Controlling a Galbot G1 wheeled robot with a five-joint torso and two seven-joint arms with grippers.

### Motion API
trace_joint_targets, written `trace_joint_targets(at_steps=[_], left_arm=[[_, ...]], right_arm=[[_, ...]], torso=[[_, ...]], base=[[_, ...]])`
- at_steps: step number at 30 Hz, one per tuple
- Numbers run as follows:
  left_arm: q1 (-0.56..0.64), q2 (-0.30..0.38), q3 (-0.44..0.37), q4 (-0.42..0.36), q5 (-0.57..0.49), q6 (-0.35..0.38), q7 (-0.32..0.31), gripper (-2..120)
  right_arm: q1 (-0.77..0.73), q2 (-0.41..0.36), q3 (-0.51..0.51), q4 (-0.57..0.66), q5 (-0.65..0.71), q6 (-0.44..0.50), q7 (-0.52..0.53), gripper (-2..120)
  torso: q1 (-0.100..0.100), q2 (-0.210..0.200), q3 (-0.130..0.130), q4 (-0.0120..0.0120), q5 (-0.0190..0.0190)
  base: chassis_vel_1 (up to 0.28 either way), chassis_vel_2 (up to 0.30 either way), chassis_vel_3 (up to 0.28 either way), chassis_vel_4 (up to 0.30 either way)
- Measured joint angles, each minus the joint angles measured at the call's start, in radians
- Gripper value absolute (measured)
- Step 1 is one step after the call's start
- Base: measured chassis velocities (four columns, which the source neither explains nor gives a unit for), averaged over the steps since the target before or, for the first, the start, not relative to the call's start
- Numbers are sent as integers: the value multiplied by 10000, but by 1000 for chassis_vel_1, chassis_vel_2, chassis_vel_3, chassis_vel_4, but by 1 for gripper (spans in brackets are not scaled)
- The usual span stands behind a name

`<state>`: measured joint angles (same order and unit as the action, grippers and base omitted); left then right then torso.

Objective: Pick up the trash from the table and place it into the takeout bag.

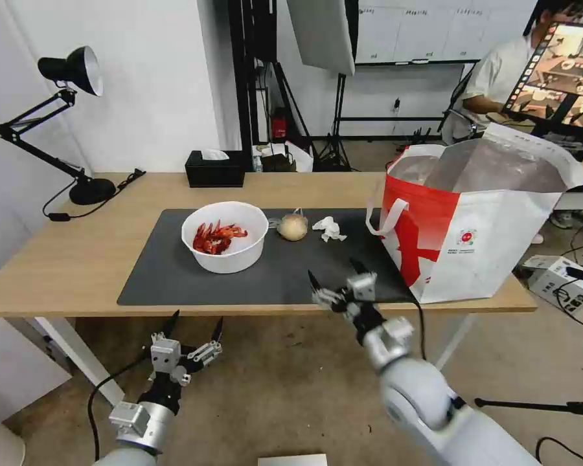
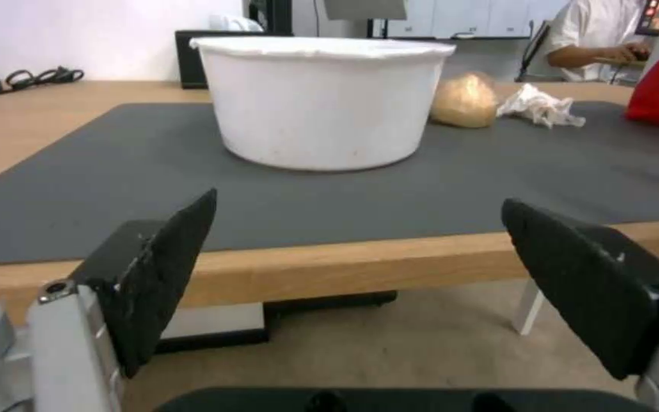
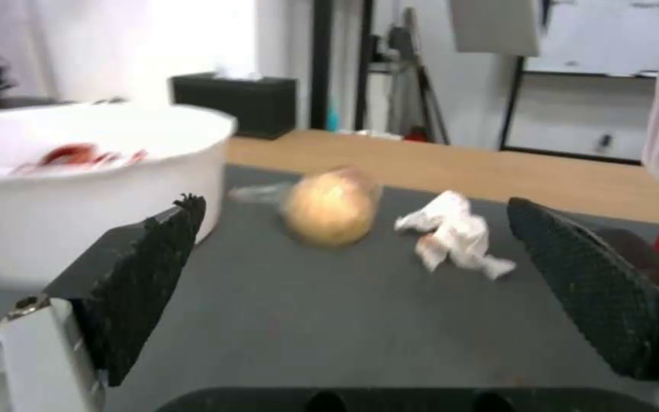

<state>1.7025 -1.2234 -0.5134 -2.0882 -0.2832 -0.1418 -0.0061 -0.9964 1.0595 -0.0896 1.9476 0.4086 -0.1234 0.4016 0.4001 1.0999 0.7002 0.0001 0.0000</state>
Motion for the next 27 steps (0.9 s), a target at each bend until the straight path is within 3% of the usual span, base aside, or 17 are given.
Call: trace_joint_targets(at_steps=[8,27], left_arm=[[-62,-66,0,95,-487,216,-3,100],[-140,-52,36,333,-608,280,-19,100]], right_arm=[[1767,505,-833,-1203,1259,-819,1780,100],[3444,1542,-1092,-2911,2988,-1746,3538,100]], torso=[[0,0,-1,-2,-1],[0,0,-1,-2,0]], base=[[0,0,0,0],[0,0,0,0]])
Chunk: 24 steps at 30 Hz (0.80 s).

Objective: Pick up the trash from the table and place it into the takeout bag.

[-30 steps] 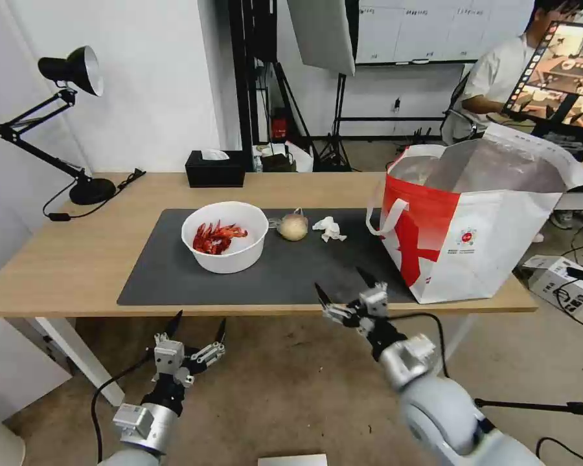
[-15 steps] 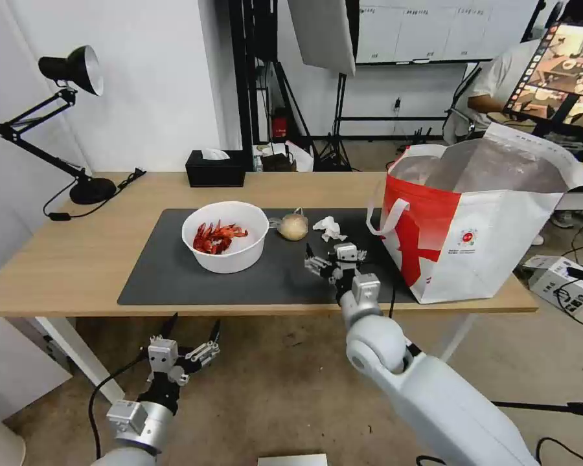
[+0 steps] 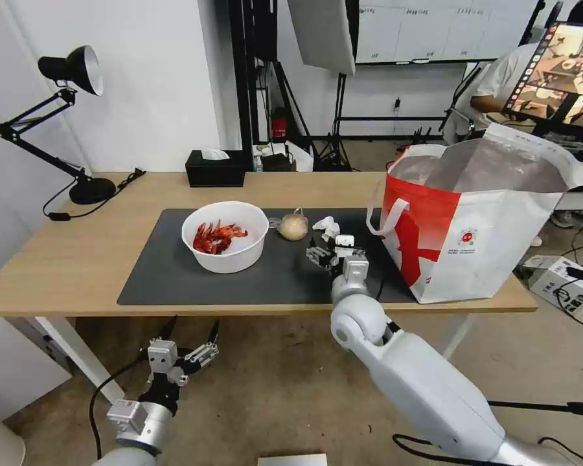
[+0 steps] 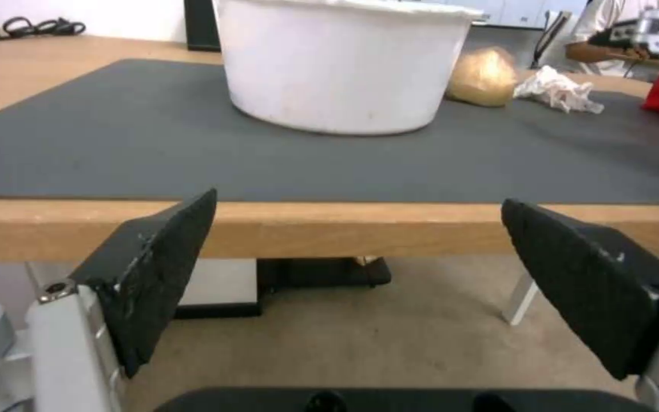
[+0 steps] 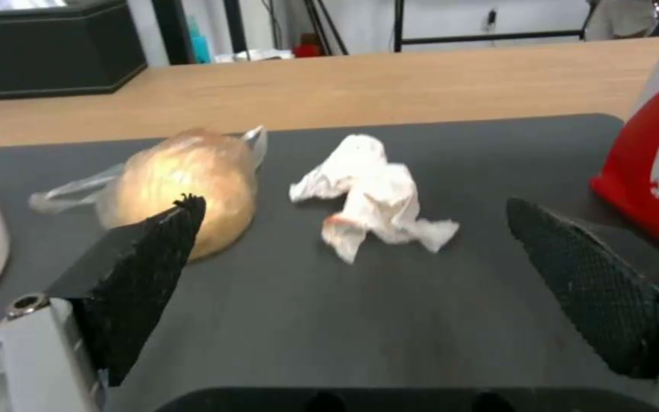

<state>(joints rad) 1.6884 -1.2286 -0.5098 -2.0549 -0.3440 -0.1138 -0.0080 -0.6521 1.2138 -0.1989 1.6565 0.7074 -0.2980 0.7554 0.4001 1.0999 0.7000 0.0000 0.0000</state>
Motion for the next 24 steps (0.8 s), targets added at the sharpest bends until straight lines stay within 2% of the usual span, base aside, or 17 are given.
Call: trace_joint_targets(at_steps=[17,24], left_arm=[[-187,-18,245,213,-5,-24,23,100],[-151,-46,268,157,7,-41,39,100]], right_arm=[[2061,144,-815,-1749,1462,-641,145,100],[2803,476,-909,-2686,1894,-973,182,100]], torso=[[-1,0,0,0,0],[-1,1,0,1,1]], base=[[0,0,0,0],[0,0,0,0]])
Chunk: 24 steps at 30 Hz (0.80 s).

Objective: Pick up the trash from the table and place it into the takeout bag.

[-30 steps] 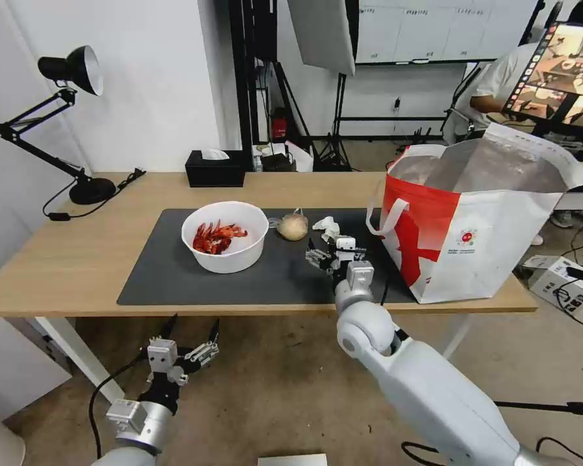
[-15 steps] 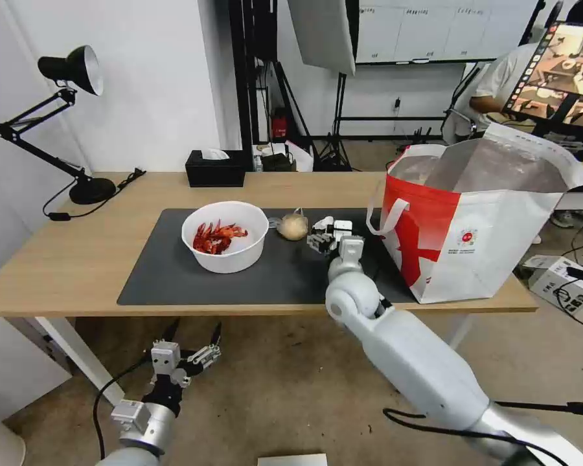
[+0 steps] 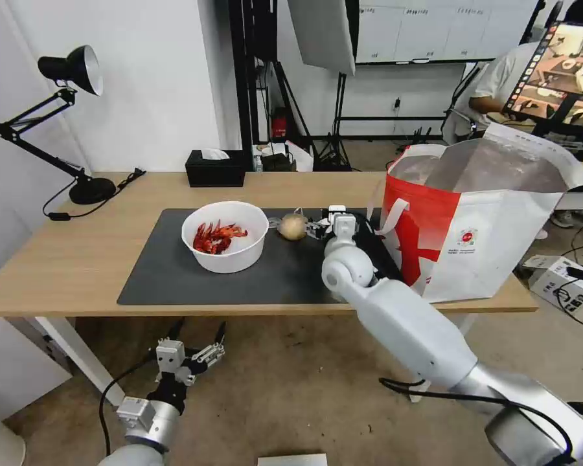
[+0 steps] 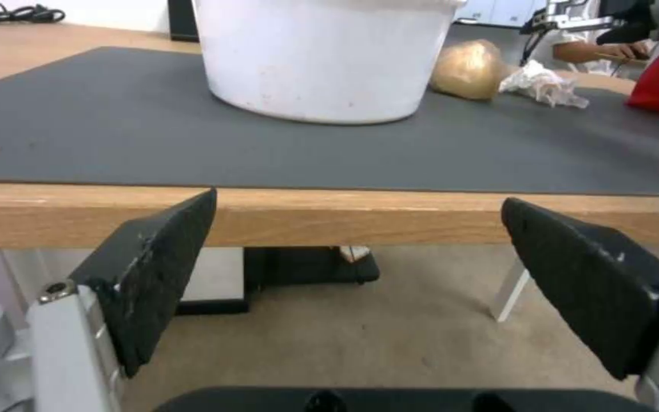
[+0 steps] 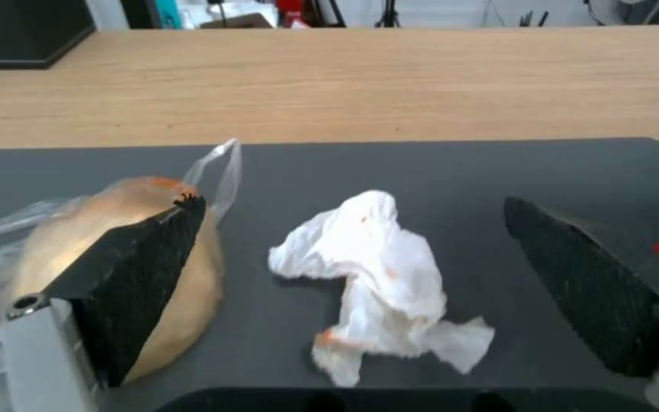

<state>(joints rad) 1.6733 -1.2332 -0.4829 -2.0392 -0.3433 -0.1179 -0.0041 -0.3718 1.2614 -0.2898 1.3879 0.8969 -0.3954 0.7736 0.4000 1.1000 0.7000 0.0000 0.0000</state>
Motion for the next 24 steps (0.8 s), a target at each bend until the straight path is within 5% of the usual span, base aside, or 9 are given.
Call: trace_joint_targets(at_steps=[24], left_arm=[[380,38,-178,-410,-3,-6,18,100]], right_arm=[[909,-40,117,-1676,513,-1550,-943,100]], torso=[[0,0,0,-1,0]], base=[[0,0,0,0]])
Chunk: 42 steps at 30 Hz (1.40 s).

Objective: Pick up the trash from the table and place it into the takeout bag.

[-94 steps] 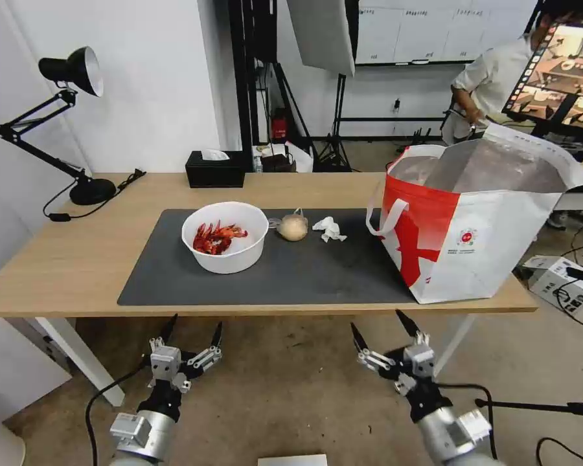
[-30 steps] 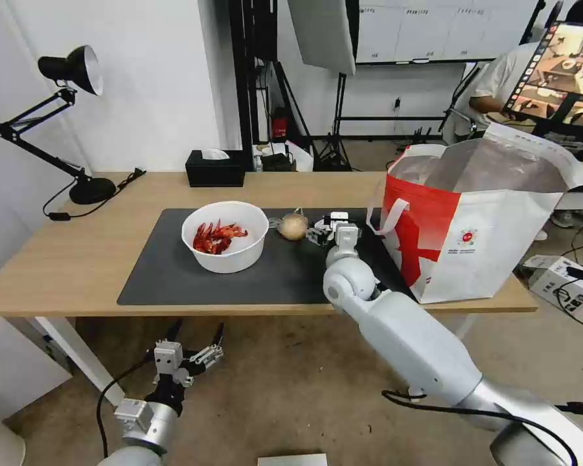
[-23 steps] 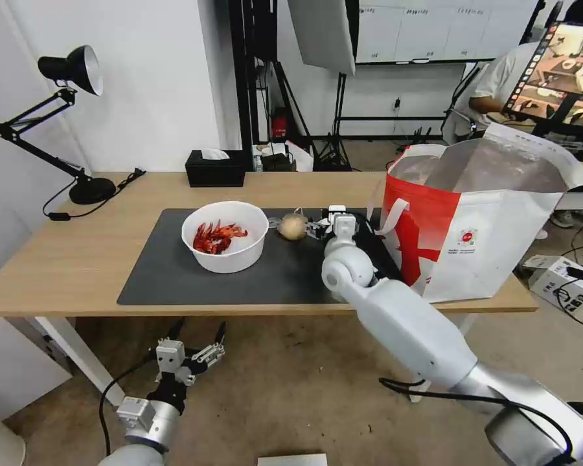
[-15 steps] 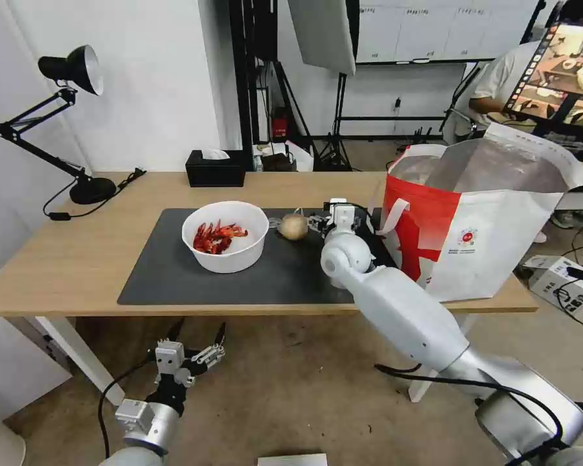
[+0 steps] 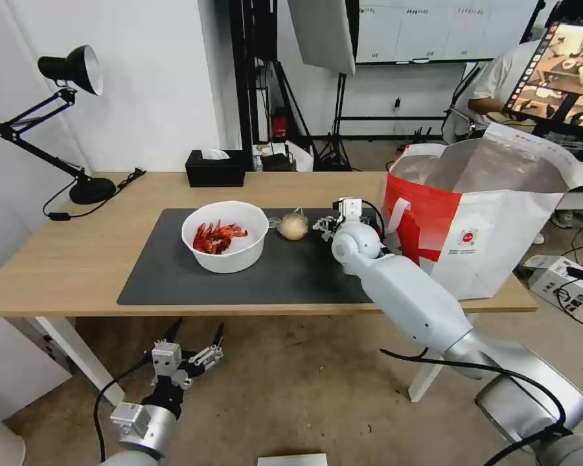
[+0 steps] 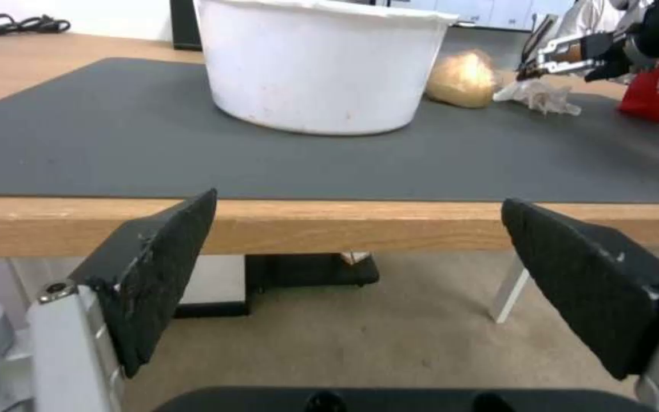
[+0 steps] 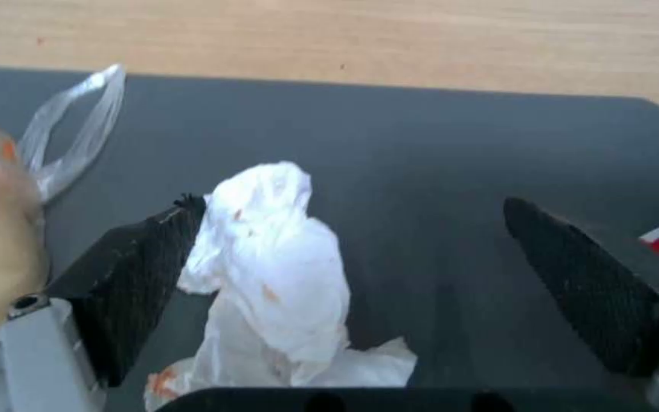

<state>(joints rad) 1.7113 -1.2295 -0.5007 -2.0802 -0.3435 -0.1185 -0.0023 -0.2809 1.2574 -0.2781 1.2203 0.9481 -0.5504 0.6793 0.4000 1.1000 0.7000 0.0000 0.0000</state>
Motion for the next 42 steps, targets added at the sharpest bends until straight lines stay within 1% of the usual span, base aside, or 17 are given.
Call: trace_joint_targets(at_steps=[10,20,21,22,24,25,27,28,29,31,32,34,35,37,38,41,42], left_arm=[[40,-1,-3,-67,-31,-7,8,100],[-43,-3,112,22,-36,-21,8,100],[-61,-3,139,38,-37,-21,8,100],[-61,-3,139,38,-37,-21,8,100],[-87,-2,211,62,-27,-21,8,100],[-87,-2,211,62,-27,-21,8,100],[-85,0,241,39,1,-21,9,100],[-82,1,266,-12,21,-21,9,100],[-82,1,266,-12,21,-21,9,100],[-98,12,297,-40,30,-22,9,100],[-98,12,297,-40,30,-22,9,100],[-173,29,317,51,32,-22,8,100],[-173,29,317,51,32,-22,8,100],[-206,34,349,128,32,-22,7,100],[-206,34,349,128,32,-22,7,100],[-265,39,421,238,30,-22,5,100],[-265,39,421,238,30,-22,5,100]], right_arm=[[59,52,-43,-208,27,-430,-587,100],[24,87,-54,-249,-12,-463,-667,99],[-5,84,-53,-248,-24,-355,-666,95],[-5,84,-53,-248,-24,-355,-666,95],[-88,69,-34,-228,-28,-144,-649,84],[-88,69,-34,-228,-28,-144,-649,84],[-136,50,-24,-205,-26,-76,-644,78],[-168,30,-14,-180,-26,-29,-644,69],[-168,30,-14,-180,-26,-29,-644,69],[-196,6,11,-157,-26,39,-653,59],[-196,6,11,-157,-26,39,-653,59],[-230,-22,28,-89,-26,143,-661,47],[-230,-22,28,-89,-26,143,-661,47],[-270,-57,32,-6,-26,191,-666,39],[-270,-57,32,-6,-26,191,-666,39],[-410,-104,150,209,-33,294,-664,22],[-410,-104,150,209,-33,294,-664,22]], torso=[[0,0,0,0,0],[0,0,0,0,0],[0,0,0,0,0],[0,0,0,0,0],[0,0,0,0,0],[0,0,0,0,0],[0,0,0,0,0],[0,0,0,0,0],[0,0,0,0,0],[0,-1,0,0,0],[0,-1,0,0,0],[0,-1,0,0,0],[0,-1,0,0,0],[0,-1,0,0,0],[0,-1,0,0,0],[0,0,0,0,1],[0,0,0,0,1]], base=[[0,0,0,0],[0,0,0,0],[0,0,0,0],[0,0,0,0],[0,0,0,0],[0,0,0,0],[0,0,0,0],[0,0,0,0],[0,0,0,0],[0,0,0,0],[0,0,0,0],[0,0,0,0],[0,0,0,0],[0,0,0,0],[0,0,0,0],[0,0,0,0],[0,0,0,0]])
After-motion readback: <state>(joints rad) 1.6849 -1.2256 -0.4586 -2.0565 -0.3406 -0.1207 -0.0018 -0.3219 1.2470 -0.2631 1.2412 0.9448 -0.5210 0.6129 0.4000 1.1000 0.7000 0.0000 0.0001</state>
